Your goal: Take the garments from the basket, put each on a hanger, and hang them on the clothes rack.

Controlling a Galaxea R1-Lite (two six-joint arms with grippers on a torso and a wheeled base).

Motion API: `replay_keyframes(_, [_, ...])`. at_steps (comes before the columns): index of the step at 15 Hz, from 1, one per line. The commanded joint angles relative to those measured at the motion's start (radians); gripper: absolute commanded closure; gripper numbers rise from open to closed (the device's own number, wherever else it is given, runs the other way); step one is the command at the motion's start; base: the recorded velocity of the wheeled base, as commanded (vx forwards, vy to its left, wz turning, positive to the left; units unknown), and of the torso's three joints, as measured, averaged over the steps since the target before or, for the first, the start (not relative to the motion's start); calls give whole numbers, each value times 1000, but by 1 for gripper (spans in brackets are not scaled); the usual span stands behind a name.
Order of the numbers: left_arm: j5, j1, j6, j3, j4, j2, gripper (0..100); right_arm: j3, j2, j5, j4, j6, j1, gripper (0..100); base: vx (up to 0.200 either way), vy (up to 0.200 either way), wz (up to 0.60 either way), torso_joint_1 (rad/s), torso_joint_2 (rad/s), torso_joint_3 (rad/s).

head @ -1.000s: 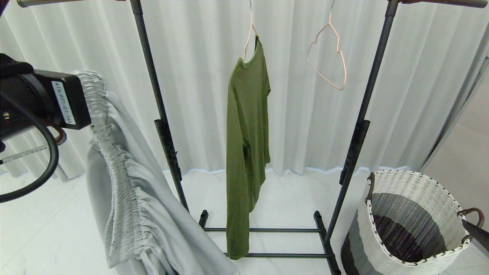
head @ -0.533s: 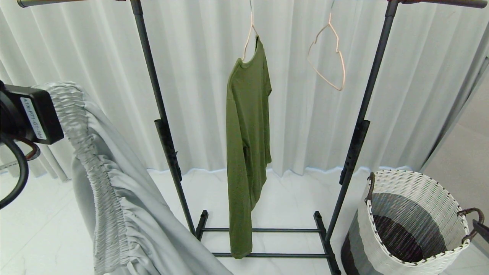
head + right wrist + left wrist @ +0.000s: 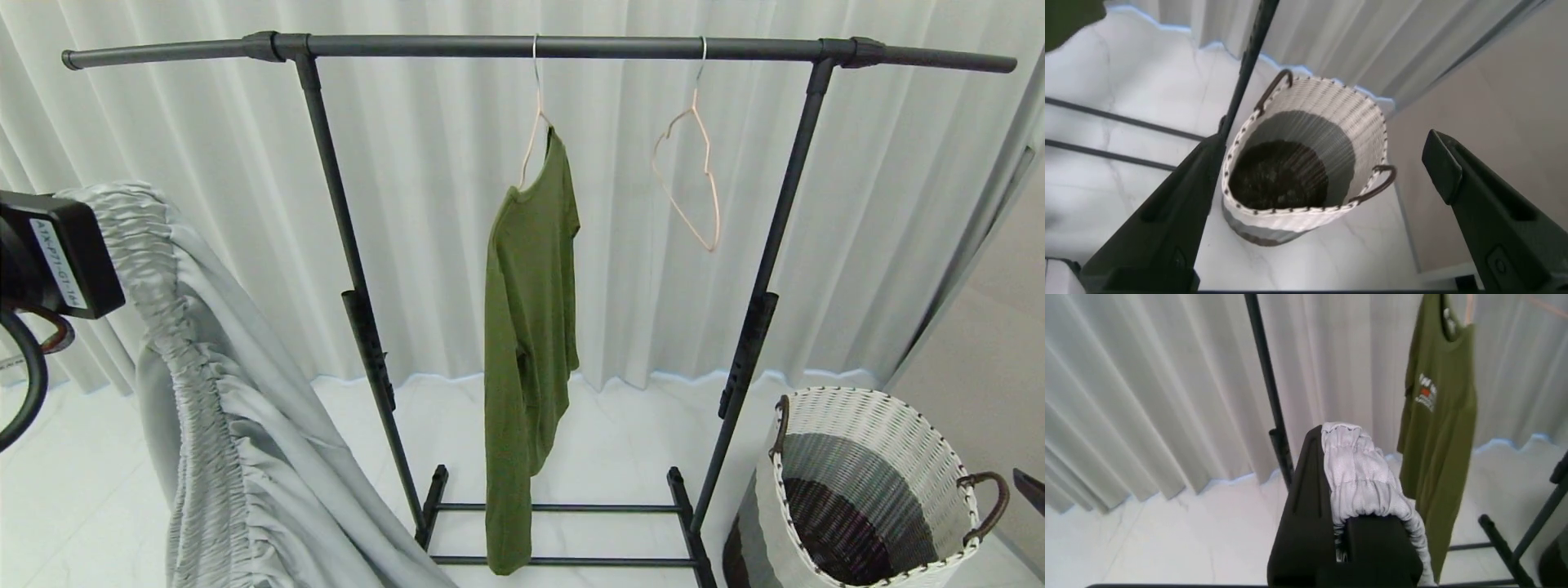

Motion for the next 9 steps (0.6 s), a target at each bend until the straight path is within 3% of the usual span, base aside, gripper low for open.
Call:
replay_keyframes(1, [1, -2, 0, -1, -3, -1, 100, 0, -1, 2, -1, -1, 1, 0, 0, 0, 0, 212, -461, -290])
replay_keyframes(6, [-2, -5, -2, -1, -3, 0, 100, 0, -1, 19, -1, -1, 1, 0, 0, 0, 0, 205, -477, -275])
replay_keyframes(9, [-99, -5, 0, -4, -3, -7, 100, 0, 2, 21, -1, -1, 1, 0, 0, 0, 0, 212, -479, -277])
